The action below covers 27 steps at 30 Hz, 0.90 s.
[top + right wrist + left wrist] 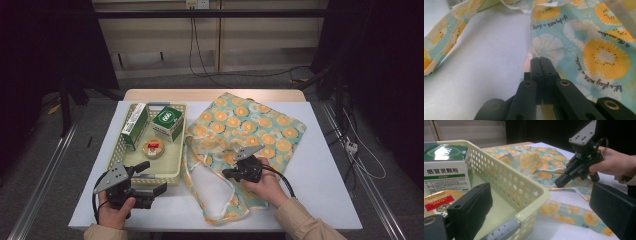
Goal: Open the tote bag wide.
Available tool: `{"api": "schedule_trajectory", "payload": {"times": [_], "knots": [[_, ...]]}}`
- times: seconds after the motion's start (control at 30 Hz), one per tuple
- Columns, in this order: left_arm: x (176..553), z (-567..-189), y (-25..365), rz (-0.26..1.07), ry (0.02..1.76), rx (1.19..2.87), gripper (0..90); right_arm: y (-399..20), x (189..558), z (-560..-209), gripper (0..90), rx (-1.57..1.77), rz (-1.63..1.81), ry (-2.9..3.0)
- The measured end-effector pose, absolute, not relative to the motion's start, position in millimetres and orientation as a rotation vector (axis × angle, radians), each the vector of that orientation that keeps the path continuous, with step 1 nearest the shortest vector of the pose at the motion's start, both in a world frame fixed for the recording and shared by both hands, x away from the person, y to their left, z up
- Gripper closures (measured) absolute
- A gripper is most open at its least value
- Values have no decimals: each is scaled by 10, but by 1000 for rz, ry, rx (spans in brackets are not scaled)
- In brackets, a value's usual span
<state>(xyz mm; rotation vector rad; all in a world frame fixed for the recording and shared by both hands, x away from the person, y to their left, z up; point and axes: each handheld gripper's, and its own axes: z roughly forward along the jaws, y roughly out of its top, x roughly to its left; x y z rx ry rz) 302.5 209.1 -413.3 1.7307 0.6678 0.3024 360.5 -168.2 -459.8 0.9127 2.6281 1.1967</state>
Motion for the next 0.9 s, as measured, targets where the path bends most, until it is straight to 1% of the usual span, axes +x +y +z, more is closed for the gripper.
{"api": "schedule_trajectory", "payload": {"times": [0.17,0.37,0.47,0.7,0.9], "knots": [[3027,-4133,2097,299,671,1726,43,-1771,3639,-4514,900,970,1292,2583],[3029,-4136,2099,298,678,1724,43,-2045,3728,-4304,900,1061,1399,2445],[3036,-4142,2098,300,676,1731,43,-2164,3764,-4260,900,1100,1405,2401],[3037,-4145,2088,299,671,1733,43,-2282,3863,-4351,900,1157,1323,2356],[3039,-4152,2091,295,676,1734,43,-2347,3968,-4508,900,1193,1235,2355]]}}
